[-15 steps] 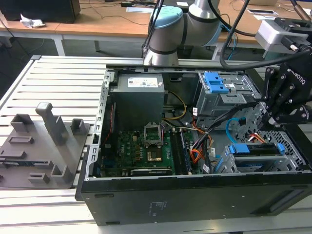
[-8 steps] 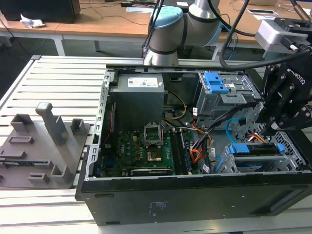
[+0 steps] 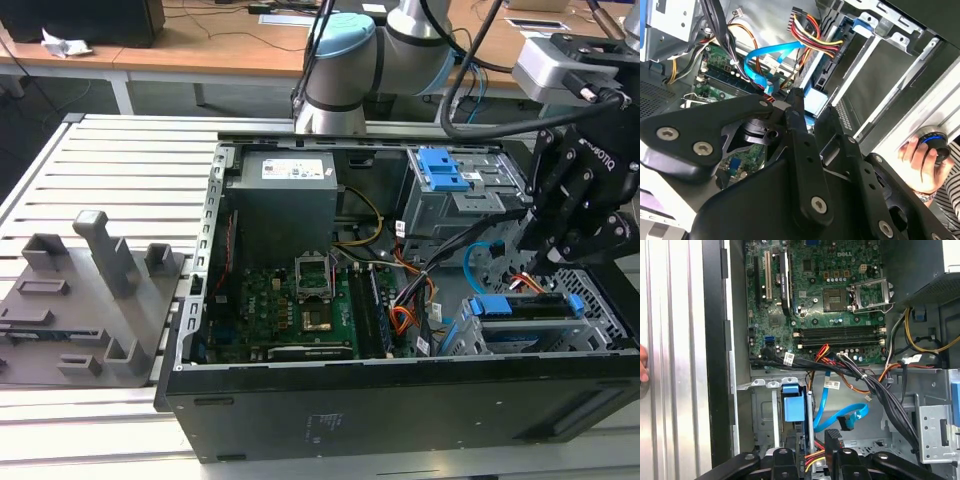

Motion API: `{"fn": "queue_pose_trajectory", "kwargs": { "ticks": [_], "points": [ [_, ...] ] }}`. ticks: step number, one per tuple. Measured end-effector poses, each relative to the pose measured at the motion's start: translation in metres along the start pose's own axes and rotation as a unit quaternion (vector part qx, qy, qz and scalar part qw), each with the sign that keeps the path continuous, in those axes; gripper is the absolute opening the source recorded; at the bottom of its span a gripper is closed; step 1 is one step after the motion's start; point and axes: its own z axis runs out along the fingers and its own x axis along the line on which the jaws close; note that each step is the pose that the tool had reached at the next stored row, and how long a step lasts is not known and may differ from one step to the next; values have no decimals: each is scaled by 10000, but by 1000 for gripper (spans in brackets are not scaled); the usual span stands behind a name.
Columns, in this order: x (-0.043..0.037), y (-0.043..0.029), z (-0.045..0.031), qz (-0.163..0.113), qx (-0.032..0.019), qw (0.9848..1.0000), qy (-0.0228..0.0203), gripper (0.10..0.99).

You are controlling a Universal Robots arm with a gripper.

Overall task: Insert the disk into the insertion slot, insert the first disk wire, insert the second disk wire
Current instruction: 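Insert the second disk wire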

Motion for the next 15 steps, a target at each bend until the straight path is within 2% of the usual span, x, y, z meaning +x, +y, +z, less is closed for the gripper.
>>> {"fn": "queue_pose_trajectory", "kwargs": {
  "ticks": [2,7,11,13,15],
  "points": [
    [-117,14,-2,-10,0,10000,0,361],
    [-141,17,-3,-15,0,10000,0,361],
    [-150,49,1,-35,1,10000,2,361],
    [-151,57,3,-249,6,9997,11,361],
    [-151,58,4,-579,15,9983,26,361]
  ]
}}
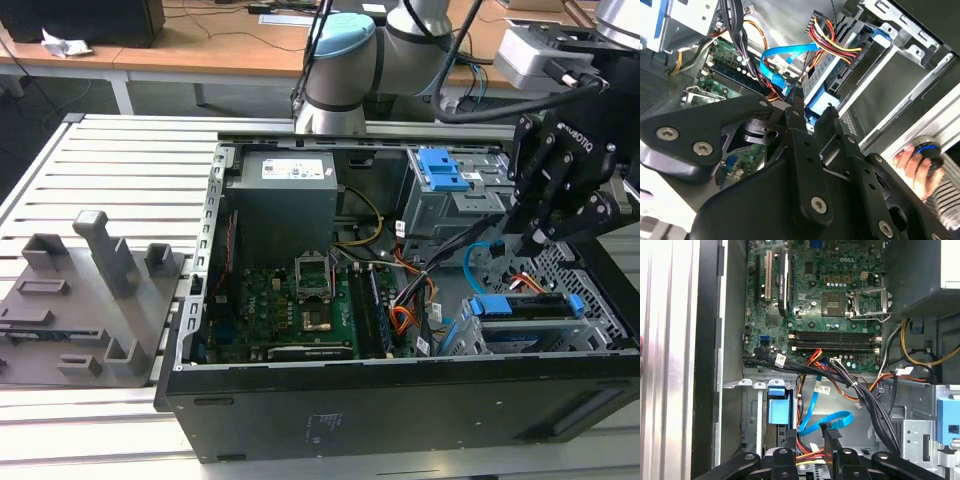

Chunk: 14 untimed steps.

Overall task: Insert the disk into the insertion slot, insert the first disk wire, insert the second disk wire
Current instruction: 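Insert the second disk wire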

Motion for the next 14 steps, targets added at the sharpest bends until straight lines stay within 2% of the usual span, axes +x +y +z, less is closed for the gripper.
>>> {"fn": "queue_pose_trajectory", "kwargs": {
  "ticks": [1,2,10,12,14],
  "points": [
    [0,0,0,-188,5,9998,9,361],
    [0,0,0,-225,6,9997,11,361],
    [0,0,0,-260,7,9997,12,361],
    [0,0,1,-583,16,9983,27,361],
    [-1,0,1,-631,17,9980,29,361]
  ]
}}
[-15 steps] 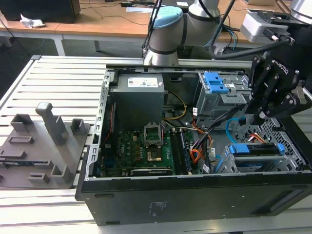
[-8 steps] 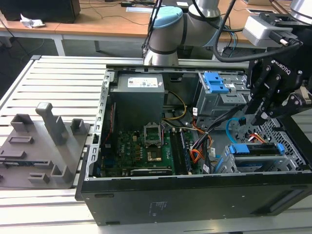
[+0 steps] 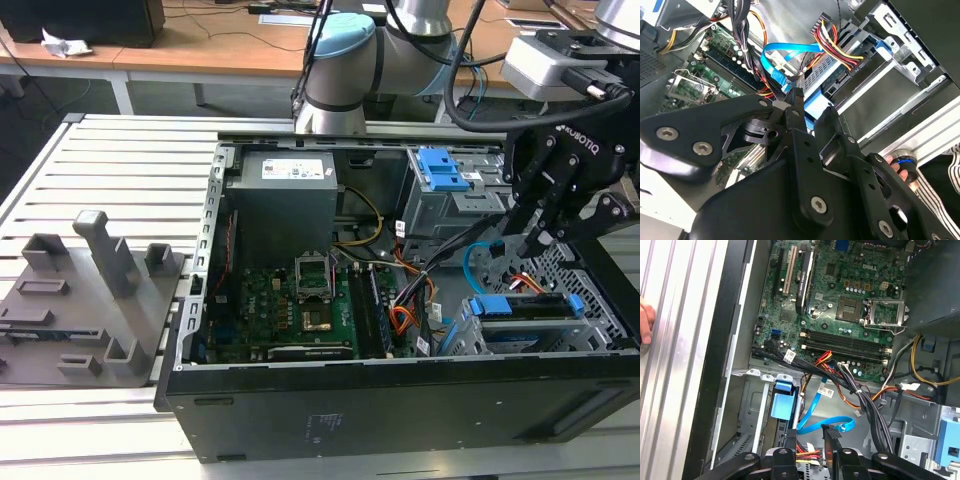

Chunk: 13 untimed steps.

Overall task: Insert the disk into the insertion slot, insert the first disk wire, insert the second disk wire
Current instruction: 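Insert the second disk wire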

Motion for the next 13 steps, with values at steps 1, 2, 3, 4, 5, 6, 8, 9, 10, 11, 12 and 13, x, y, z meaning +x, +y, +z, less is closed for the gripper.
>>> {"fn": "queue_pose_trajectory", "kwargs": {
  "ticks": [1,2,3,4,5,6,8,9,10,11,12,13],
  "points": [
    [0,0,0,-1,0,10000,0,361],
    [0,0,0,-2,0,10000,0,361],
    [0,0,0,-3,0,10000,0,373],
    [0,0,0,-3,0,10000,0,431],
    [0,0,0,-5,0,10000,0,490],
    [0,0,0,-6,0,10000,0,553],
    [-1,0,0,-7,0,10000,0,616],
    [-5,-1,2,-7,1,10000,-1,616],
    [-26,-2,47,-7,0,10000,1,616],
    [-35,-2,65,-7,0,10000,1,616],
    [-46,-2,84,-7,0,10000,1,616],
    [-59,-1,111,-8,0,10000,2,616]
  ]
}}
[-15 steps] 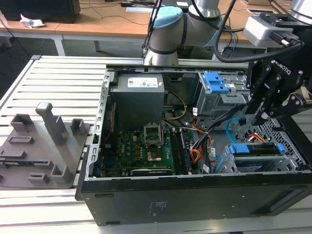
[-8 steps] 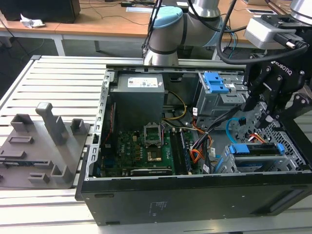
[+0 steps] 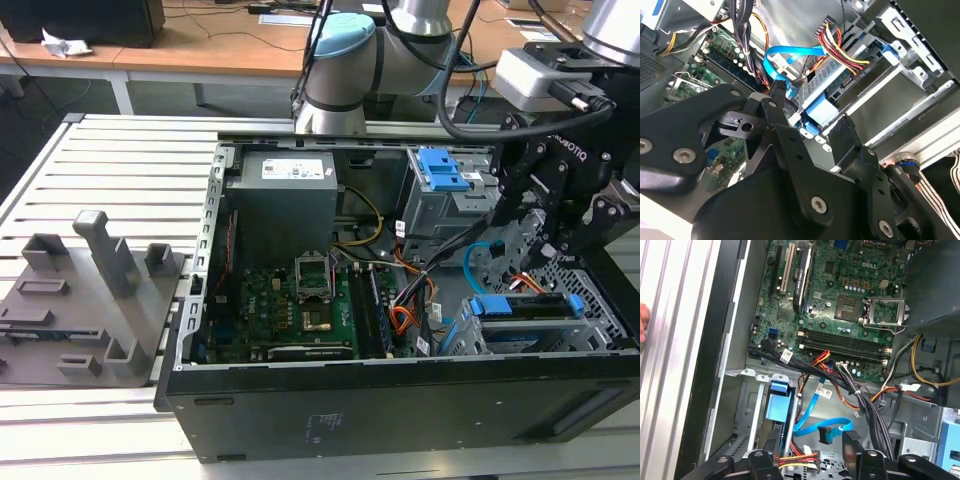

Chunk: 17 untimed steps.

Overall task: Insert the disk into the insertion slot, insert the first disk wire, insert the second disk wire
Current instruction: 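Insert the second disk wire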

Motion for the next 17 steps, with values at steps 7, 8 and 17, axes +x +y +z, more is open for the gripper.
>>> {"fn": "queue_pose_trajectory", "kwargs": {
  "ticks": [7,8,17],
  "points": [
    [-20,35,150,-28,-1,10000,7,616],
    [-20,35,151,-28,0,10000,7,616],
    [-20,36,151,-28,0,10000,7,294]
  ]
}}
